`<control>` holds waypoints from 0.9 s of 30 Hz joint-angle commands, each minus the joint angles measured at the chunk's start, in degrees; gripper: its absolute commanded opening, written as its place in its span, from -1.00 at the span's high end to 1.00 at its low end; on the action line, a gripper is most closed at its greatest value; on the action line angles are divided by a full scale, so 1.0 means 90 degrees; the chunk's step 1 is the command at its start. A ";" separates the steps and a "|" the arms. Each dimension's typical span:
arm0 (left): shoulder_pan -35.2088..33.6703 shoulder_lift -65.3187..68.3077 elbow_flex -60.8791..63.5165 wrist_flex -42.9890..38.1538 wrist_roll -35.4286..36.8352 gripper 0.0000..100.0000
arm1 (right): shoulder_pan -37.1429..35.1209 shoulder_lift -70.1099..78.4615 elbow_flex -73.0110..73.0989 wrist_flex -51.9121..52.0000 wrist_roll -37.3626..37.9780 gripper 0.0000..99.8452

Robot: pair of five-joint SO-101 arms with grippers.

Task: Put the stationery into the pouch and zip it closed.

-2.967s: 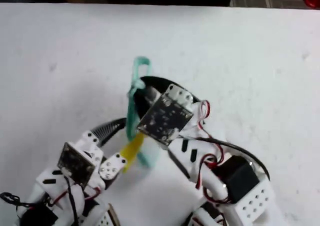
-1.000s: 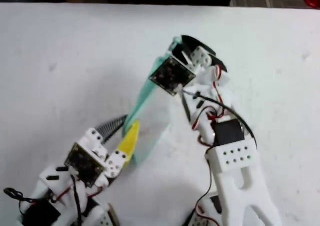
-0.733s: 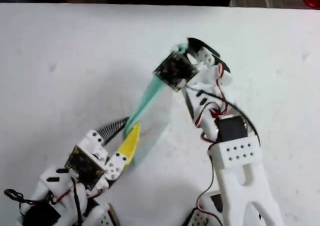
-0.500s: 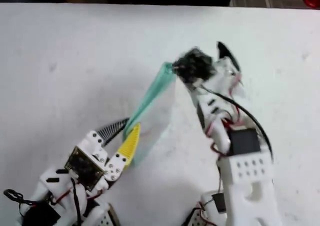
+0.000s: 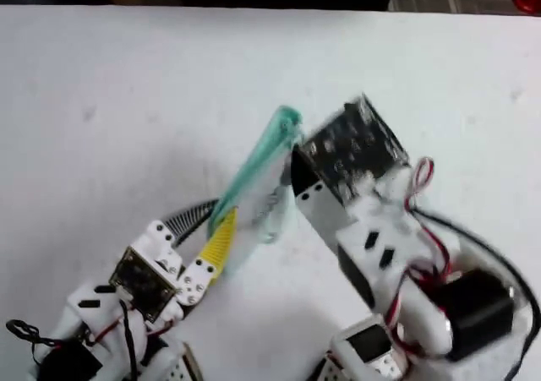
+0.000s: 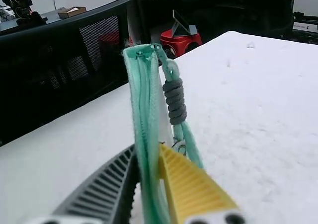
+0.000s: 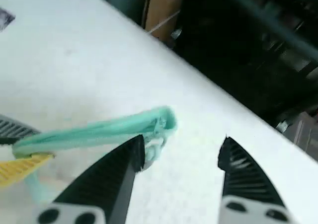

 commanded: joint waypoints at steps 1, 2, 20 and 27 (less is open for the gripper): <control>0.0054 0.0054 0.0010 -0.0059 -0.0049 0.95 | 0.0230 0.0425 -0.0742 0.0523 0.0156 0.54; 0.0054 0.0054 0.0010 -0.0059 -0.0049 0.95 | 0.0396 0.0474 -0.0733 0.0523 0.0137 0.54; 0.0054 0.0054 0.0020 -0.0010 -0.0049 0.95 | -0.1363 0.2125 -0.1299 0.0444 -0.3722 0.31; 0.0054 0.0054 0.0020 0.0000 -0.0059 0.95 | -0.0728 0.2554 -0.1221 0.0474 -0.4063 0.32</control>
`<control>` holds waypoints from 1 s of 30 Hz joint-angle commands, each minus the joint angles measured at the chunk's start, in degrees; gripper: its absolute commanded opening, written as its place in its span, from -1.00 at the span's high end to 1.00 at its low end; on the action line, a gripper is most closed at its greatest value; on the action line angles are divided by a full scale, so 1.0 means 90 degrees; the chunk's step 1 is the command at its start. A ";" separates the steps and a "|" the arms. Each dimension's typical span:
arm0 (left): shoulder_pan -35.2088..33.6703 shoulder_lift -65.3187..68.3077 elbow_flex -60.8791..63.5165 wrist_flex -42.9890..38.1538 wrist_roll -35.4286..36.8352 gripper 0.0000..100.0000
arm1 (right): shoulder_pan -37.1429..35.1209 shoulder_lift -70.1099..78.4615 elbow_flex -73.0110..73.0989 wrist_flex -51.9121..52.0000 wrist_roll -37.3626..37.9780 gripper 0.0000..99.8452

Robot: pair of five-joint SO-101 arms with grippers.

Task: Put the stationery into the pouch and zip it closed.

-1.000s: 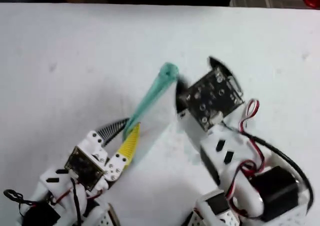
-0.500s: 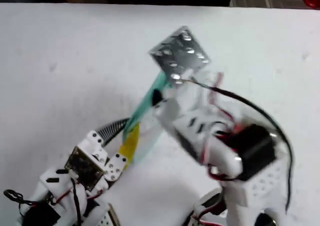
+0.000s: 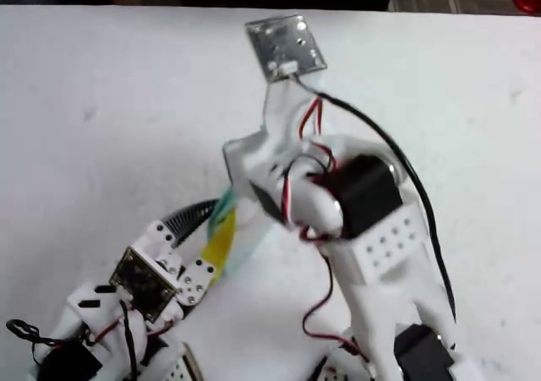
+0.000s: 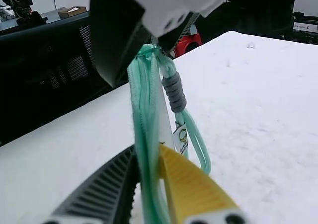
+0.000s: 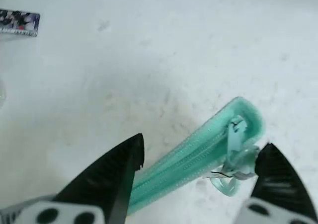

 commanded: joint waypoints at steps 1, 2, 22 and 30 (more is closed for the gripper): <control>0.0044 0.0054 0.0020 0.0010 -0.0059 0.95 | 0.0249 0.0103 -0.0107 0.0171 -0.0127 0.32; 0.0044 0.0054 0.0020 0.0020 -0.0059 0.95 | 0.0249 0.0132 -0.0107 0.0171 -0.0127 0.32; 0.0034 0.0054 -0.0293 0.0557 0.0049 0.49 | -0.0103 0.1568 -0.0274 -0.0063 0.1563 0.96; -0.1050 0.0054 -0.1289 0.1192 0.0195 0.48 | -0.0103 0.2300 -0.1778 -0.0620 0.1543 0.97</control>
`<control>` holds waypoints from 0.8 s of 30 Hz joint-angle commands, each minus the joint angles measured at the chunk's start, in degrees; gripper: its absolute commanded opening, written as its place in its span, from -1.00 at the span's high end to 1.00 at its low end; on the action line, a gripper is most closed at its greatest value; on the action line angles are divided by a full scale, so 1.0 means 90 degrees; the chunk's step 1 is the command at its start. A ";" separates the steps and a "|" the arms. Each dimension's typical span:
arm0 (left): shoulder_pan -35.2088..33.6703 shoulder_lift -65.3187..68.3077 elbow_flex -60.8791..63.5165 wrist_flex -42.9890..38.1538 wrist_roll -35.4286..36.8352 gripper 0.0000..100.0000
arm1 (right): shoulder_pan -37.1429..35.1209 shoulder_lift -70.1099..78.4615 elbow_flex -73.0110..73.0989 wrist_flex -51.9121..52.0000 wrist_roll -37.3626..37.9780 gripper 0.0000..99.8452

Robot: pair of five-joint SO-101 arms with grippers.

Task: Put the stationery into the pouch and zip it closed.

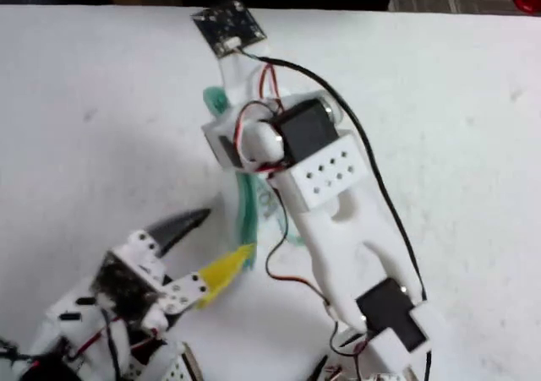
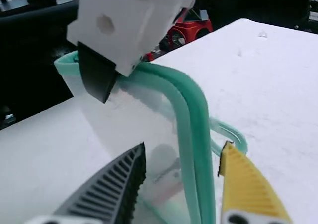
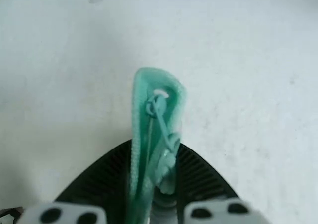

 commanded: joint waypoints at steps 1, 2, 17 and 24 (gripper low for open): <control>-0.0874 0.0054 -0.0508 0.0010 0.0176 0.48 | -0.0015 0.0181 -0.0889 -0.0210 0.0107 0.97; -0.1089 0.0054 -0.0488 -0.0088 0.0332 0.48 | 0.0005 0.0249 -0.1074 -0.0200 0.0117 0.97; -0.4186 0.0054 0.0733 -0.1963 0.2344 0.48 | 0.2711 0.1499 0.0068 -0.0816 0.0400 0.97; -0.4147 0.0054 0.1143 -0.2364 0.2354 0.48 | 0.3316 0.1441 0.2042 -0.1939 0.0967 0.97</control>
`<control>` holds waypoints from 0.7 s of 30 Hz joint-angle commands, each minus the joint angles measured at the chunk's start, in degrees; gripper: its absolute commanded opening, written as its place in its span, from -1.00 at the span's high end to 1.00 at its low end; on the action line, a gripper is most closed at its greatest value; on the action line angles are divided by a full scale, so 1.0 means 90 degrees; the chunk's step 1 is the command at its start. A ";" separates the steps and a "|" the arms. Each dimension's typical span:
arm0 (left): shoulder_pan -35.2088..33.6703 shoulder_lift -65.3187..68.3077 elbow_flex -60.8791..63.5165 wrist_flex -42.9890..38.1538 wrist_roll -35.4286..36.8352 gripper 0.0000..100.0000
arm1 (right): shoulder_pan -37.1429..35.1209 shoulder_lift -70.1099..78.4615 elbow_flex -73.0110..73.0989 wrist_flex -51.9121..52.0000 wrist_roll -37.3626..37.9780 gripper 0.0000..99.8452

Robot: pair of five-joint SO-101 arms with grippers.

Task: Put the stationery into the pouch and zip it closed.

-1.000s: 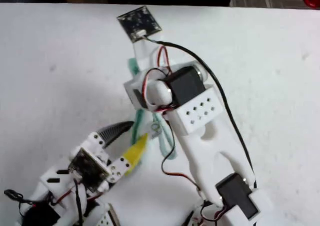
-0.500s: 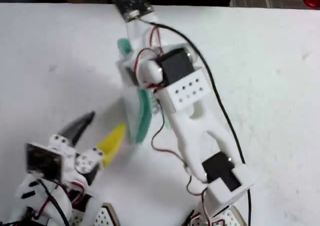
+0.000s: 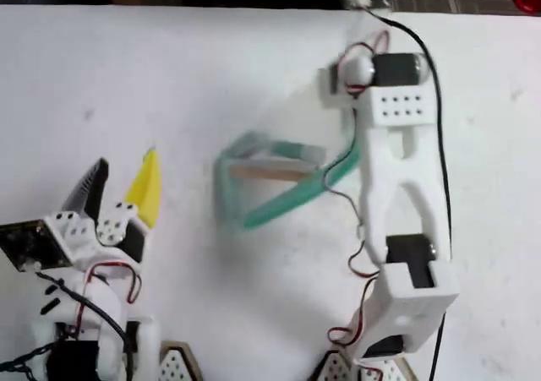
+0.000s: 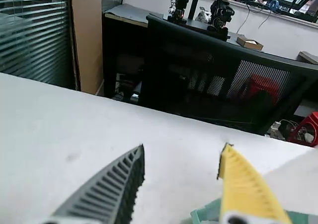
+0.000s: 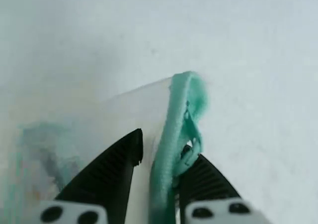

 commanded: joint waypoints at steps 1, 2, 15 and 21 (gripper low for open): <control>-0.0005 0.0054 -0.0010 -0.0254 0.0068 0.49 | 0.0093 -0.0044 0.1104 -0.0620 0.0234 0.97; 0.0063 0.0054 0.0000 -0.0244 0.0068 0.49 | 0.0093 -0.0044 0.1426 -0.0874 0.0225 0.97; 0.0327 0.0054 0.0303 -0.0391 0.0068 0.49 | -0.0132 -0.0210 0.4493 -0.3980 -0.0869 0.97; 0.0327 0.0054 0.0303 -0.0400 0.0068 0.49 | -0.0073 -0.0366 0.4503 -0.3795 -0.1016 0.83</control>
